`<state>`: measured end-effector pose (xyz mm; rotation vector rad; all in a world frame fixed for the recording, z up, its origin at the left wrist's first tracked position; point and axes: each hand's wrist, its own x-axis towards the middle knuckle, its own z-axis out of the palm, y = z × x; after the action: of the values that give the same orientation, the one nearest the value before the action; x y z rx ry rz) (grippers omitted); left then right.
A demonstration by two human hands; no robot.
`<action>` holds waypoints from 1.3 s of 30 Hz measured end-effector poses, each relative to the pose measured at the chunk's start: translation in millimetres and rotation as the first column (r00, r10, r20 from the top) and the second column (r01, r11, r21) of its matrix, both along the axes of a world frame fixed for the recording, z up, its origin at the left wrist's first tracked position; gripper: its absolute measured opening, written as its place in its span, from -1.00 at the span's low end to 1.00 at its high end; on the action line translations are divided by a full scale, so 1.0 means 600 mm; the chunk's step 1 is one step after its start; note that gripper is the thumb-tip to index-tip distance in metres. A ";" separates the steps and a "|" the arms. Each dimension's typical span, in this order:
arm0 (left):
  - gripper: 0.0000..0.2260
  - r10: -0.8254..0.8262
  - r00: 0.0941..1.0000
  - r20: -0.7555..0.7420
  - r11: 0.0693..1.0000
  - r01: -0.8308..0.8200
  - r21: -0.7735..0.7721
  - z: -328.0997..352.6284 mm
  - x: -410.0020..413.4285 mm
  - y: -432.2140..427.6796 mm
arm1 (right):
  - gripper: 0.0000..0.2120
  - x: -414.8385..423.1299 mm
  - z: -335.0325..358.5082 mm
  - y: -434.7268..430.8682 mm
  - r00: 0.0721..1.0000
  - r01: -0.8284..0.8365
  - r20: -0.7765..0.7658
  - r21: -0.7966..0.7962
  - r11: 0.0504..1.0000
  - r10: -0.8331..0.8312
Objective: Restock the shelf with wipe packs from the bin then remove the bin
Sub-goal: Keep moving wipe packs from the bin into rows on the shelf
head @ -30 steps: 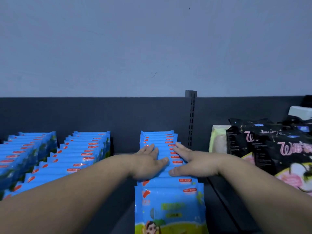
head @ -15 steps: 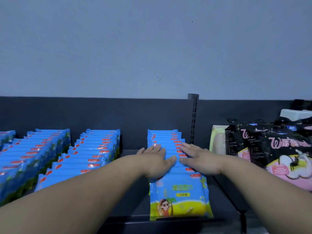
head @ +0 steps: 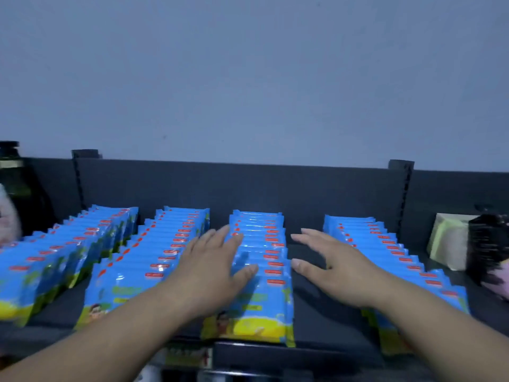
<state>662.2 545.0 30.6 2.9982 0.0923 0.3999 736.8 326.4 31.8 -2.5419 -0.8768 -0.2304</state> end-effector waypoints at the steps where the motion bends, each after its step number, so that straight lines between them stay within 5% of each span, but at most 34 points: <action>1: -0.38 0.029 1.000 0.005 1.000 -0.029 0.004 0.000 -0.010 0.033 | -0.43 -0.007 -0.007 0.024 1.000 -0.006 -0.013 0.010 1.000 0.006; 9: -0.44 0.095 0.981 -0.169 0.994 -0.085 0.064 -0.039 -0.030 0.153 | -0.31 -0.068 -0.056 0.177 0.970 0.232 0.126 -0.234 0.944 -0.207; 30: -0.49 -0.002 0.993 -0.118 0.996 0.012 0.087 -0.053 -0.026 0.176 | -0.28 -0.086 -0.088 0.242 0.921 0.378 0.184 -0.210 0.902 -0.343; 39: -0.42 -0.092 0.996 0.005 0.991 0.092 -0.096 -0.027 0.018 0.081 | 0.28 -0.042 -0.049 0.137 0.956 0.292 0.050 -0.069 0.954 -0.289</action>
<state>673.1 593.9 14.2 2.8942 -0.0256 0.3747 711.4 408.8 2.6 -2.7404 -0.5288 -0.3440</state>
